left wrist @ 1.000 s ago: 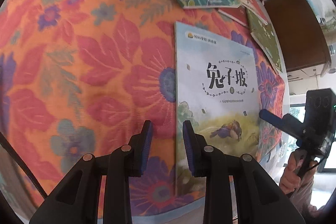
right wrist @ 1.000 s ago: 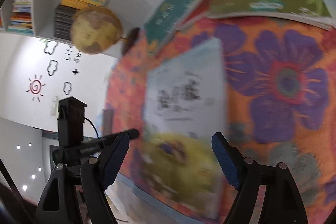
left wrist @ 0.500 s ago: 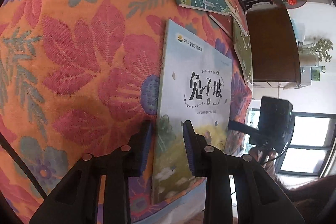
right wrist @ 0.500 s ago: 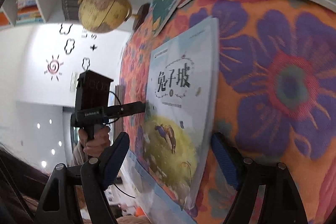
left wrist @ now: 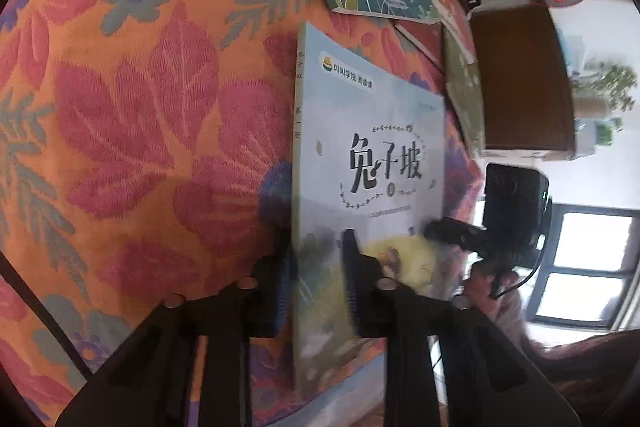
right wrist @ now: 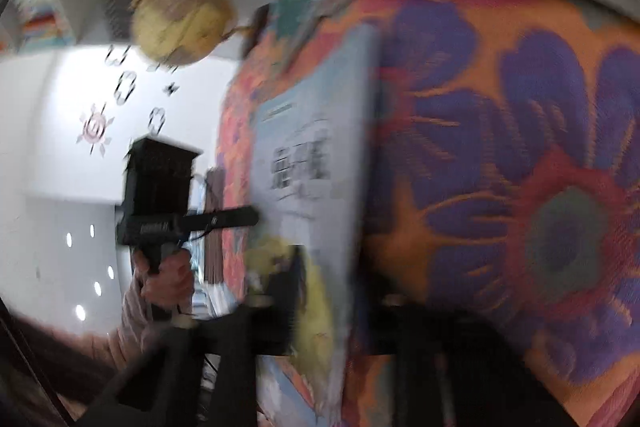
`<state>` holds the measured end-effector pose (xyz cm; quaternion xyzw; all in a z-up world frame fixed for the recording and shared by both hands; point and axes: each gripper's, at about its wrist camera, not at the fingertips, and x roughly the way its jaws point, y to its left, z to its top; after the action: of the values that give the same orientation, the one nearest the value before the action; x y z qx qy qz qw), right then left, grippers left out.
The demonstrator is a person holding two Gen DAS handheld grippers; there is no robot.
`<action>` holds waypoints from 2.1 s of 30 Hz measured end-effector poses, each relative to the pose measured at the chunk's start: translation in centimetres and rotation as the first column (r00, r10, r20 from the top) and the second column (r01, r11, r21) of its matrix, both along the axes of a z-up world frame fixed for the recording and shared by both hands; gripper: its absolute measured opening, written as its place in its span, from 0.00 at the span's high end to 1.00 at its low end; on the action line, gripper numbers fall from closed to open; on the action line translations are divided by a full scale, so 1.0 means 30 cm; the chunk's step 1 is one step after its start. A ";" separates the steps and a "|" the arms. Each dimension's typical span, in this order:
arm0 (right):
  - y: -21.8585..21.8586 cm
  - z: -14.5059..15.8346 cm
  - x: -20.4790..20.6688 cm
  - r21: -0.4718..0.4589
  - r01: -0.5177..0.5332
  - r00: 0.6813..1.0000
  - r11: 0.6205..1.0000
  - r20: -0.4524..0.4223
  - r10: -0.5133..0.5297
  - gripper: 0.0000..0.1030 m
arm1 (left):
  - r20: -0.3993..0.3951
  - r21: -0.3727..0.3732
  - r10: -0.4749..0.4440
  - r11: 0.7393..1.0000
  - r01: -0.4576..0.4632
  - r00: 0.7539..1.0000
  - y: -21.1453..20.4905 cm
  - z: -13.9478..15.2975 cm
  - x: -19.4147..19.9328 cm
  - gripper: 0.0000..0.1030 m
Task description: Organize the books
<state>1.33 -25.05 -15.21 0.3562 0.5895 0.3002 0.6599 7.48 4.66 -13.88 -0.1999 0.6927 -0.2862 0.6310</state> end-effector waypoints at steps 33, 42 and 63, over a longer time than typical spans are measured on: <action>0.168 0.144 -0.020 -0.178 -0.053 0.994 0.983 0.083 0.069 0.92 | 0.273 0.290 -0.085 0.957 0.002 0.958 -0.086 0.186 -0.090 0.75; 0.237 0.173 -0.023 -0.165 -0.066 0.992 0.984 0.099 0.083 0.92 | 0.290 0.276 -0.054 0.961 -0.030 0.955 -0.028 0.224 -0.116 0.75; 0.539 0.246 0.005 -0.144 -0.117 0.988 0.983 0.085 0.130 0.91 | 0.338 0.316 0.009 0.941 -0.123 0.941 0.243 0.317 -0.176 0.75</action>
<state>1.47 -8.88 -7.82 0.2577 0.5982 0.3155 0.6901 2.21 11.94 -4.37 -0.0631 0.6076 -0.1733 0.7726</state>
